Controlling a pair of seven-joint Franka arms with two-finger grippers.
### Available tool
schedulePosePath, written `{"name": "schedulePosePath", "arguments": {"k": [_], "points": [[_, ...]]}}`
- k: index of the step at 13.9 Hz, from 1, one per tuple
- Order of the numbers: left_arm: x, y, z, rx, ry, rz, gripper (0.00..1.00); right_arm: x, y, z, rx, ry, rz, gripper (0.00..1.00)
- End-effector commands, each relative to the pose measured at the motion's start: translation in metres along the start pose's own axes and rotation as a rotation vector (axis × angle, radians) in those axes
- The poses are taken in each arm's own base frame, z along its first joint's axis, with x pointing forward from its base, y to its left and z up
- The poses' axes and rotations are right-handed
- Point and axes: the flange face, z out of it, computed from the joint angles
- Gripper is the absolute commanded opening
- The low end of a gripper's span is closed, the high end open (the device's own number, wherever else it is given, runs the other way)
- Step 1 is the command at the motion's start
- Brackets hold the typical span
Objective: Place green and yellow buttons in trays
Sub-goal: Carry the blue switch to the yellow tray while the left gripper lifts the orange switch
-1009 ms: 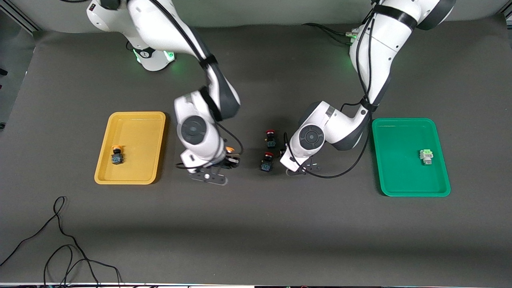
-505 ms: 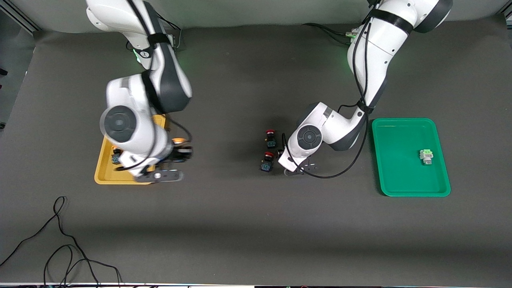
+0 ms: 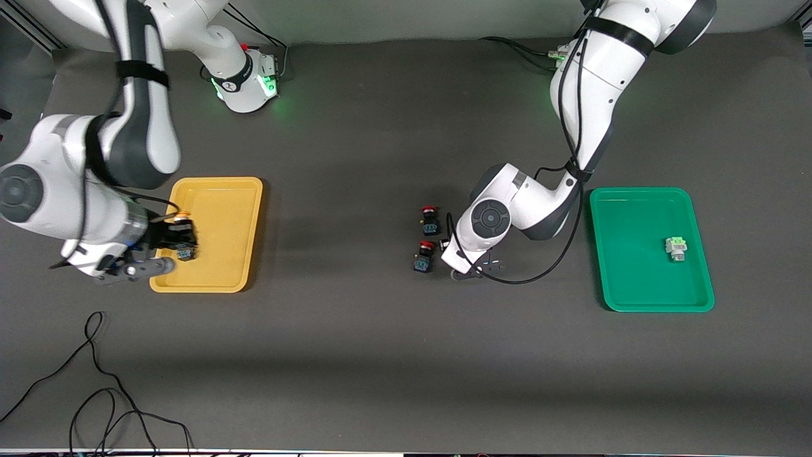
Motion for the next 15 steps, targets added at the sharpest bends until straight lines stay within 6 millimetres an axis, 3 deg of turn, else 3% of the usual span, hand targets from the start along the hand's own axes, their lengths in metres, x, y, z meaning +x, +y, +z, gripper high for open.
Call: {"name": "schedulePosePath", "arguments": {"k": [1, 3, 5, 7, 9, 11, 13, 14, 15], "points": [[-0.002, -0.001, -0.067, 0.029, 0.04, -0.028, 0.0, -0.037, 0.014, 0.073, 0.006, 0.058, -0.035, 0.24], [-0.008, -0.014, -0.121, 0.073, 0.023, -0.045, 0.0, -0.062, 0.024, 0.126, -0.046, 0.112, -0.026, 0.24], [-0.007, -0.044, -0.18, 0.111, 0.012, -0.066, 0.0, -0.07, 0.023, 0.148, -0.057, 0.126, 0.006, 0.24], [-0.015, -0.073, -0.237, 0.148, 0.0, -0.007, 0.0, -0.066, 0.01, 0.165, -0.062, 0.109, 0.011, 0.24], [-0.007, -0.117, -0.286, 0.159, -0.01, 0.036, 0.0, -0.064, -0.002, 0.179, -0.052, 0.098, 0.007, 0.24], [0.008, -0.169, -0.321, 0.162, -0.04, 0.096, 0.0, -0.065, -0.002, 0.193, -0.022, 0.099, -0.004, 0.24], [0.025, -0.222, -0.33, 0.164, -0.075, 0.143, 0.0, -0.066, -0.001, 0.202, 0.0, 0.105, -0.012, 0.24], [0.036, -0.248, -0.326, 0.158, -0.087, 0.165, 0.0, -0.064, -0.002, 0.2, 0.006, 0.106, -0.005, 0.33], [0.049, -0.277, -0.323, 0.143, -0.097, 0.206, 0.0, -0.058, -0.005, 0.194, 0.014, 0.114, 0.001, 0.92]]}}
